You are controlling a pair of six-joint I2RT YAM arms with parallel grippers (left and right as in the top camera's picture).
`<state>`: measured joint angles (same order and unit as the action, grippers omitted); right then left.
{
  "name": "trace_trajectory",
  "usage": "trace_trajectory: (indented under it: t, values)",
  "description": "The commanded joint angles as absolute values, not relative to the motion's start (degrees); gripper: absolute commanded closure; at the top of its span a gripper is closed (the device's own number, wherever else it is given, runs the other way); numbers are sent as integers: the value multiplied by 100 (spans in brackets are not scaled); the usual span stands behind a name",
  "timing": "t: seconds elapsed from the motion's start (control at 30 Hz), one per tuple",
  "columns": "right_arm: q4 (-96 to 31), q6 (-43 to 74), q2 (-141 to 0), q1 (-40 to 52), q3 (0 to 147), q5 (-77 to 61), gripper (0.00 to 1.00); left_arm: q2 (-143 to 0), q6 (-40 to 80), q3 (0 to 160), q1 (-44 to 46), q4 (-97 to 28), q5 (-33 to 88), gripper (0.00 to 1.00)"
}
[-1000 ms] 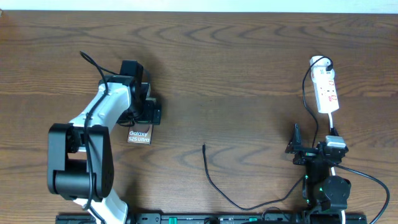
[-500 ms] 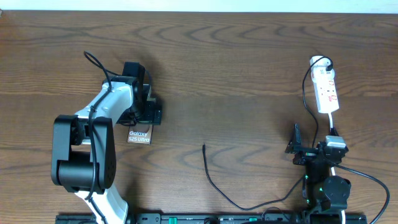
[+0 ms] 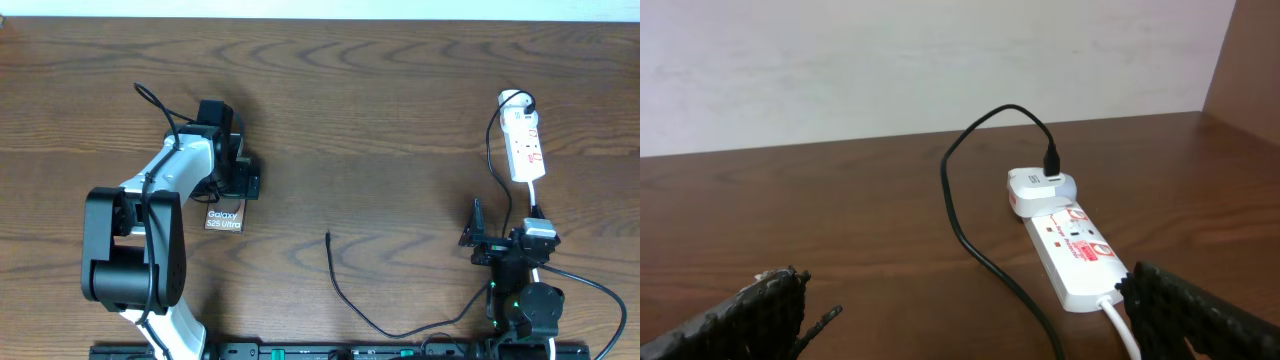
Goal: Plug charger to phone and switch on socket
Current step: 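Lower the left gripper and close it on the phone's long edges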
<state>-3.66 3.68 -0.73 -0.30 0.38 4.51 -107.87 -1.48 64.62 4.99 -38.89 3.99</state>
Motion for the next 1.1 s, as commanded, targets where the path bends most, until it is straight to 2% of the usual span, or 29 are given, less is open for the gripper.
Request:
trace_trajectory:
  t: [0.0, 1.07]
  values:
    - [-390, 377, -49, -27, 32, 454, 1, -10932, -121, 6230, 495, -3951, 423, 1]
    - [-390, 377, -49, -27, 32, 454, 1, -10932, -174, 6208, 495, -4060, 421, 1]
